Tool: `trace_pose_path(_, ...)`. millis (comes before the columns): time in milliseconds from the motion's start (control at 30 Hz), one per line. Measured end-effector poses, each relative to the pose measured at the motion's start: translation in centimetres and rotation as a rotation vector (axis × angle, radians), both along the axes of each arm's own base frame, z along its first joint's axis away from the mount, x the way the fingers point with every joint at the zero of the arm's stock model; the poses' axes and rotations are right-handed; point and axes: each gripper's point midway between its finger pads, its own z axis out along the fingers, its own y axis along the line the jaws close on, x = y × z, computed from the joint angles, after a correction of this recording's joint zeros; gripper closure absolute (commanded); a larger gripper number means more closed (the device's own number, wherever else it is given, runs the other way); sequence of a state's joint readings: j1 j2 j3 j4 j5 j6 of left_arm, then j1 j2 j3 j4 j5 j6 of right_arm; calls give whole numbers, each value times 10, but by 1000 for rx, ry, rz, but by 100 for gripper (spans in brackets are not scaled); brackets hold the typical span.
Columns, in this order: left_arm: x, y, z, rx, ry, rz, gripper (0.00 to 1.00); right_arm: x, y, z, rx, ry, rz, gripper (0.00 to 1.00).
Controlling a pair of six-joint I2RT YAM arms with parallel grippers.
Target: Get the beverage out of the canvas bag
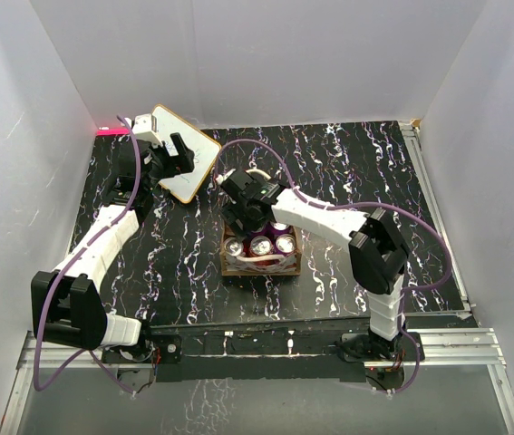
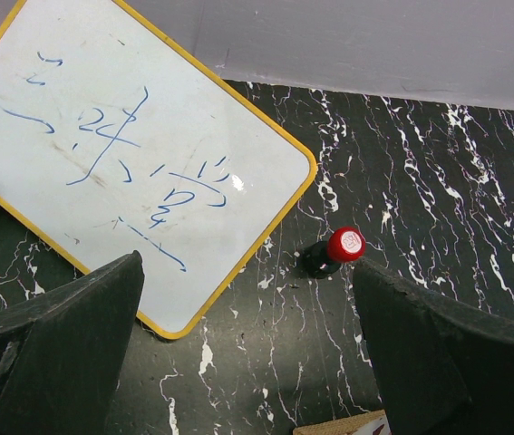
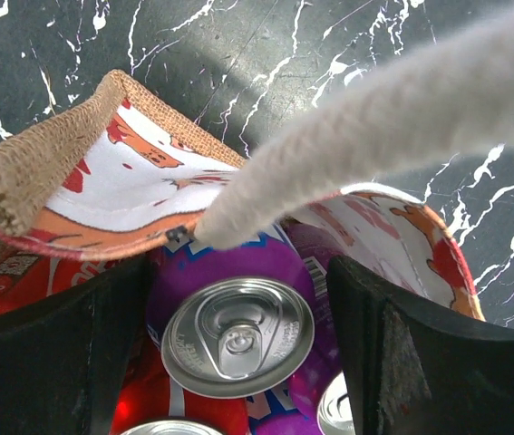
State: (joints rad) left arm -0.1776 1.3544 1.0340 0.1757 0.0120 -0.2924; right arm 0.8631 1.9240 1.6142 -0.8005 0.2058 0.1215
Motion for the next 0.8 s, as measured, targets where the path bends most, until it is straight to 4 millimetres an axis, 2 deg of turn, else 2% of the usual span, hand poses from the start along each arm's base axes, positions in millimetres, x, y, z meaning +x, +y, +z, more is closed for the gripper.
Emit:
trace_pose_path(167, 0, 0, 0, 0, 0, 0, 3, -1, 0, -11, -20, 24, 26, 19)
trace_pose_path(500, 0, 1, 0, -4, 1, 0, 3, 1, 0, -16, -28, 33, 40, 22)
trace_pose_path(800, 1, 3, 0, -9, 1, 4, 3, 2, 2, -16, -24, 29, 43, 40)
